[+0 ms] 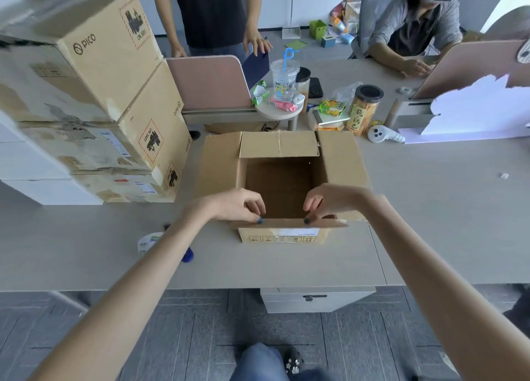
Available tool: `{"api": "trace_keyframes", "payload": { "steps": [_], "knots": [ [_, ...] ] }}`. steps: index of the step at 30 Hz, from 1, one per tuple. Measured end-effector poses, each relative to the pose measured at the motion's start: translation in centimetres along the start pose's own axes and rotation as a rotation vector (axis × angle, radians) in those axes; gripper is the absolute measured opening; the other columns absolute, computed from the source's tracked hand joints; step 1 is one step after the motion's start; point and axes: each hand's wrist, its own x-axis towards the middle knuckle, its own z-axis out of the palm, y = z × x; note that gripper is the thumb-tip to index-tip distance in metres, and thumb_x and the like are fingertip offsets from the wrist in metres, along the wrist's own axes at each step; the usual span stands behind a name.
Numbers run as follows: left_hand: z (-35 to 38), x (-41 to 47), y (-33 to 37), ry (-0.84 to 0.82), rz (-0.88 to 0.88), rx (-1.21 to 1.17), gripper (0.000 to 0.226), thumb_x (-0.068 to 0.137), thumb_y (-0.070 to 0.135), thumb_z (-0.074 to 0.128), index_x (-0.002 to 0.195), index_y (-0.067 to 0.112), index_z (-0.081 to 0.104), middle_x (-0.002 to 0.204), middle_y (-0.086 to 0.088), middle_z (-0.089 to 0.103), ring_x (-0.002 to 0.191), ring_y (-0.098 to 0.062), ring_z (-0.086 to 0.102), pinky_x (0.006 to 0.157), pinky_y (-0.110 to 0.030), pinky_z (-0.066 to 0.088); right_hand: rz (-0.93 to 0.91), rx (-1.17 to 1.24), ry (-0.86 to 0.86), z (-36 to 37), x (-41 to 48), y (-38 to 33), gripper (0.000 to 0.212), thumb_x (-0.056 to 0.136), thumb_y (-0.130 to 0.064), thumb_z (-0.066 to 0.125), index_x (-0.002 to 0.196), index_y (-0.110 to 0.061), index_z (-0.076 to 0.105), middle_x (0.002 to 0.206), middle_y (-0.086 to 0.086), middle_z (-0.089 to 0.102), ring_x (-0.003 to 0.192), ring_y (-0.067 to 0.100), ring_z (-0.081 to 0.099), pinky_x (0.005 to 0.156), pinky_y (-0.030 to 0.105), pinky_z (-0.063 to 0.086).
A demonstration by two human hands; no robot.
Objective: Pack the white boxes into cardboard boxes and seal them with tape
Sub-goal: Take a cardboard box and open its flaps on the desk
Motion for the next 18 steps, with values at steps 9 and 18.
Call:
{"api": "trace_keyframes", "payload": {
  "steps": [9, 18],
  "knots": [
    [8.7, 2.6, -2.1, 0.309, 0.043, 0.393, 0.064, 0.089, 0.031, 0.069, 0.143, 0.031, 0.034, 0.124, 0.002, 0.053, 0.112, -0.019, 0.051, 0.092, -0.037, 0.043, -0.035, -0.205, 0.23, 8.0, 3.0, 2.3, 0.06, 0.083, -0.039, 0.074, 0.133, -0.018, 0.048, 0.13, 0.002, 0.058, 0.113, 0.022, 0.055, 0.08, 0.033, 0.046],
    [13.6, 5.7, -4.1, 0.823, 0.082, 0.574, 0.039, 0.073, 0.005, 0.073, 0.105, 0.016, 0.054, 0.095, -0.002, 0.051, 0.087, -0.024, 0.049, 0.075, -0.038, 0.037, -0.13, -0.374, 0.762, 12.6, 5.4, 3.8, 0.031, 0.068, -0.008, 0.083, 0.075, -0.016, 0.054, 0.064, -0.004, 0.058, 0.056, 0.021, 0.055, 0.053, 0.026, 0.034]
  ]
}}
